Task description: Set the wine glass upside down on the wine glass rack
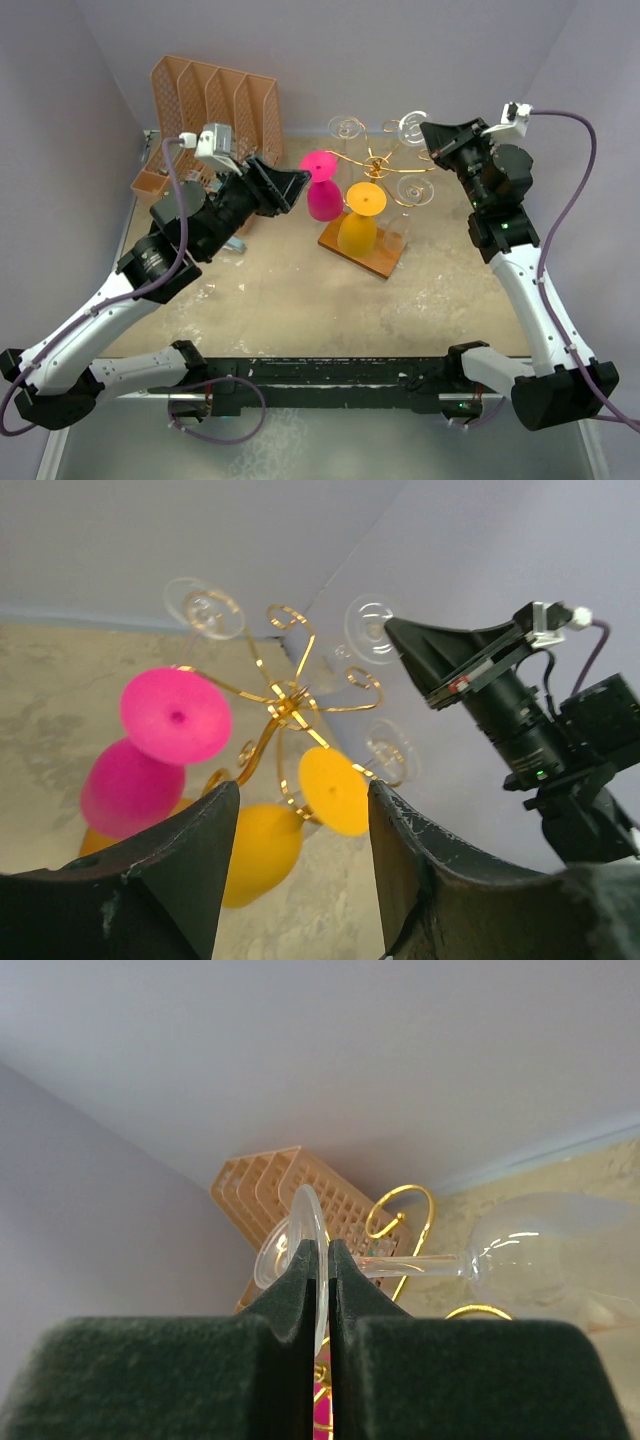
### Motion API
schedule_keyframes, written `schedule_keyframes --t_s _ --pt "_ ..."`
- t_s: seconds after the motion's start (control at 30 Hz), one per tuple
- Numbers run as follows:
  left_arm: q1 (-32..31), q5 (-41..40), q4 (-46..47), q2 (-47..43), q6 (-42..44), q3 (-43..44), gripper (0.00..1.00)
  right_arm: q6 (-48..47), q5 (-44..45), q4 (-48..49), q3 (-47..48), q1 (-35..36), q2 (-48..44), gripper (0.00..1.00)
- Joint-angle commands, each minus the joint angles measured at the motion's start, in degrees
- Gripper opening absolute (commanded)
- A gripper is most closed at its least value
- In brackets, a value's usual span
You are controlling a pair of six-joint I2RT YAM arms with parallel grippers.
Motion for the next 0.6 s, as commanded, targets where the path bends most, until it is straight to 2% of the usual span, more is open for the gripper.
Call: schedule_keyframes --t_s 0.0,0.2,0.57 --pt "0.0 -4.4 -6.6 -4.7 2.0 -2.8 0.52 -0.6 -5.0 7.8 -1.2 0.1 -0.9 0.00" --pt "0.0 -5.7 -8.0 -7.9 1.4 -6.0 0.52 0.0 -6.2 8.1 -3.2 0.1 -1.3 0.00" --pt "0.0 -7.3 -9.8 -8.4 0.8 -8.4 0.52 3.8 -5.3 -0.2 -1.7 0.1 -3.5 0.00"
